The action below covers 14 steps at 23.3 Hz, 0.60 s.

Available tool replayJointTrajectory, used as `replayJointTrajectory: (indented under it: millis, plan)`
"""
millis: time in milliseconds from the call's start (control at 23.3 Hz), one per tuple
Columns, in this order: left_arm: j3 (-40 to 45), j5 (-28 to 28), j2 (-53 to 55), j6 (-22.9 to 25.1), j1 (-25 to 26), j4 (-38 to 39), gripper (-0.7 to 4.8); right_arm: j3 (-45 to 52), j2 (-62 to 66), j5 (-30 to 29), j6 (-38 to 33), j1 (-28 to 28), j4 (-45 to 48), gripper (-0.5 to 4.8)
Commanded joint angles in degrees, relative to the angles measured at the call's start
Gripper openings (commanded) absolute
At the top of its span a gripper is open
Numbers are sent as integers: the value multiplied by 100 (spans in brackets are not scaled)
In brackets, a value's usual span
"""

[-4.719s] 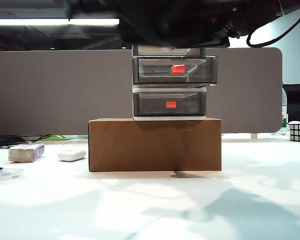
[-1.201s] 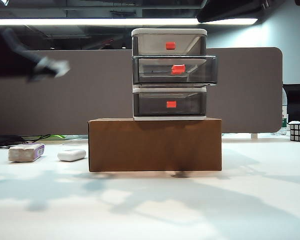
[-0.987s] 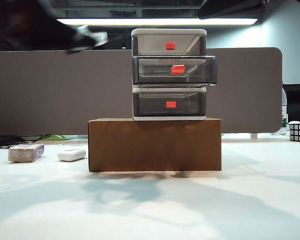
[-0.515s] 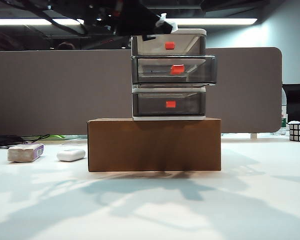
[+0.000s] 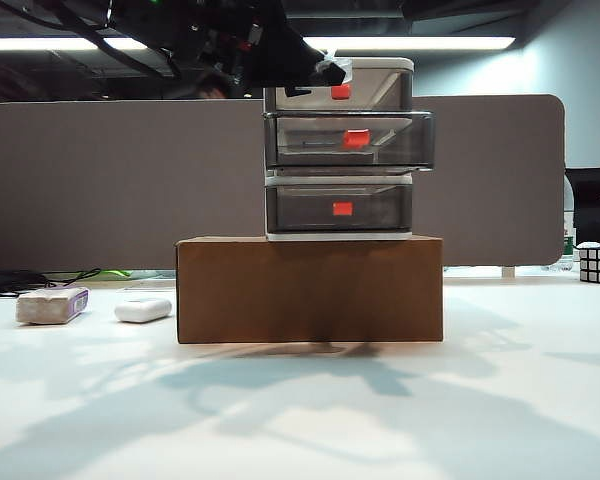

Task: Open the second layer of the drawer on the table, pick up the transparent tape on the table and put it in, and finally close the drawer.

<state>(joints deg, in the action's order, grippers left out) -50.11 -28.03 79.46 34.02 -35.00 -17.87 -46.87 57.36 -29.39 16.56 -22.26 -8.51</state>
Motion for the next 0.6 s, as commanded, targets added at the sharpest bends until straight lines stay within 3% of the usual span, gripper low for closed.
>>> replayJointTrajectory:
  millis: [43,257,386,601]
  plan:
    - [-44,-9,-13,-24,2,74,107,-15,-22,-9,2,0,61,-5]
    - [-44,-9,-13,-22,2,238,133,-15,-22,-11,2,0,61,-5]
    - [-44,-7,-13,-20,2,236,188,-15,-22,-11,0,0,61,-5]
    - [-44,-15,-13,-22,2,238,194,-15,-22,-13,0,0,59,-5]
